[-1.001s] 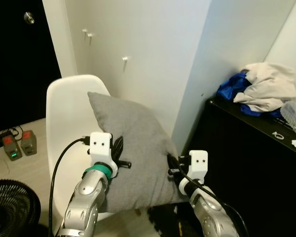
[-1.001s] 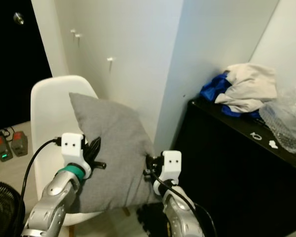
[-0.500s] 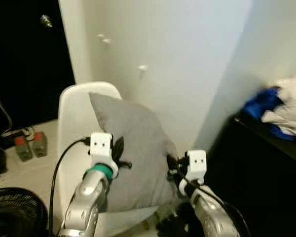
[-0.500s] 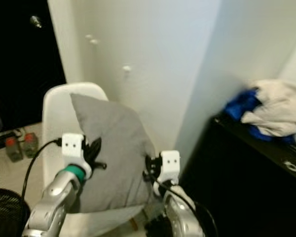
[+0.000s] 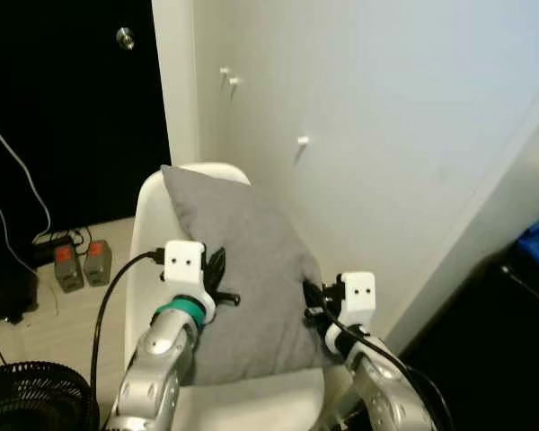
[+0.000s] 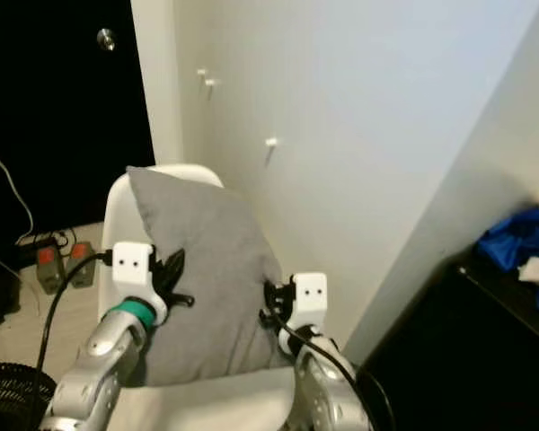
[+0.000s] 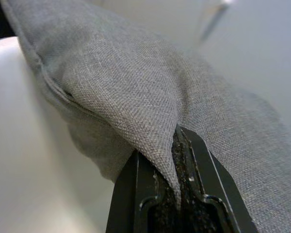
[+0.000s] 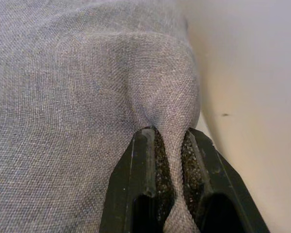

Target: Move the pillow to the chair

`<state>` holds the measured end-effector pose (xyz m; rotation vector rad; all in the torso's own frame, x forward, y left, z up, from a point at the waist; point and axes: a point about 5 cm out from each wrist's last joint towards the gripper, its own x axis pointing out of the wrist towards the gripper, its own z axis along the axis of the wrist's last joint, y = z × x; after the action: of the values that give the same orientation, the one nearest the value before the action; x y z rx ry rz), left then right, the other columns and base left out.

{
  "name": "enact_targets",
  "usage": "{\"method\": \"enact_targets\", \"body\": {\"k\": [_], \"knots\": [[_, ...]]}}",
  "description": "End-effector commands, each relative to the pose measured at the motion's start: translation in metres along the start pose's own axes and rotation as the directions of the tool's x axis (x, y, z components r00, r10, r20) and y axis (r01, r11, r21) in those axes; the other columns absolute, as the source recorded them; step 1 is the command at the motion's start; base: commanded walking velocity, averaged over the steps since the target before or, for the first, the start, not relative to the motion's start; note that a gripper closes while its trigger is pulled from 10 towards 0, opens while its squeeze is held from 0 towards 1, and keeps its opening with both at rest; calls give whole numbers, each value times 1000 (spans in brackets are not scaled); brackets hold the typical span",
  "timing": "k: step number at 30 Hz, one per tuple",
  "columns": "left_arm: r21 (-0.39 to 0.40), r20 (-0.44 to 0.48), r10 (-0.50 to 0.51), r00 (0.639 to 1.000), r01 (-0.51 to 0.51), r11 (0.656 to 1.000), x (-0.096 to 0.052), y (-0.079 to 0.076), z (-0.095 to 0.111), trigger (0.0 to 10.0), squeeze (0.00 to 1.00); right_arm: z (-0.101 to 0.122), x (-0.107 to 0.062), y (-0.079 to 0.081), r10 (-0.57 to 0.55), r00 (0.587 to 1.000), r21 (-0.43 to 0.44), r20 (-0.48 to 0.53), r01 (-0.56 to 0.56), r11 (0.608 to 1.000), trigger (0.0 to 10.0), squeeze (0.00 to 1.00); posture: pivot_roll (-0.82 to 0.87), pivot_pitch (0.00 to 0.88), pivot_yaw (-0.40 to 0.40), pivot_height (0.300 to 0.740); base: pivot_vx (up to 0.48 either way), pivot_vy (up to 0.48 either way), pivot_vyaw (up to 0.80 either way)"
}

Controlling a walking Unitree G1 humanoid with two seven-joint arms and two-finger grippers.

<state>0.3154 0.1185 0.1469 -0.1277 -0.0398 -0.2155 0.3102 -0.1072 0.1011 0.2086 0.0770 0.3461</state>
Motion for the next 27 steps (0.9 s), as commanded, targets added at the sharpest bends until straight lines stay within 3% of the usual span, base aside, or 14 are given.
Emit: {"method": "enact_targets", "body": {"k": [1,17,21,27], "knots": [[-11,28,-18,999,19,1000,0,-3,4,10000,0,-1,1,5,19,1000,4,2,-19,1000,10000,0,-62,0,19,740,352,0,0],[-6,11,-22,1000,22,1000,-3,-6,-1,10000,0,-8,-2,2,24,999,-7,-44,-25,1000,10000,0,-62,0,27,740,334,0,0],[39,-31,9,999,-8,999,-9,-5,-12,10000,0,-25,-7,10,88,988,-33,-130,-93,995,10000,0,-58,0,19,740,0,0,0],[44,-44,9,999,-7,999,-13,-6,-16,10000,0,-28,-8,10,93,985,-33,-143,-98,995,10000,0,-50,0,12,740,0,0,0]]}}
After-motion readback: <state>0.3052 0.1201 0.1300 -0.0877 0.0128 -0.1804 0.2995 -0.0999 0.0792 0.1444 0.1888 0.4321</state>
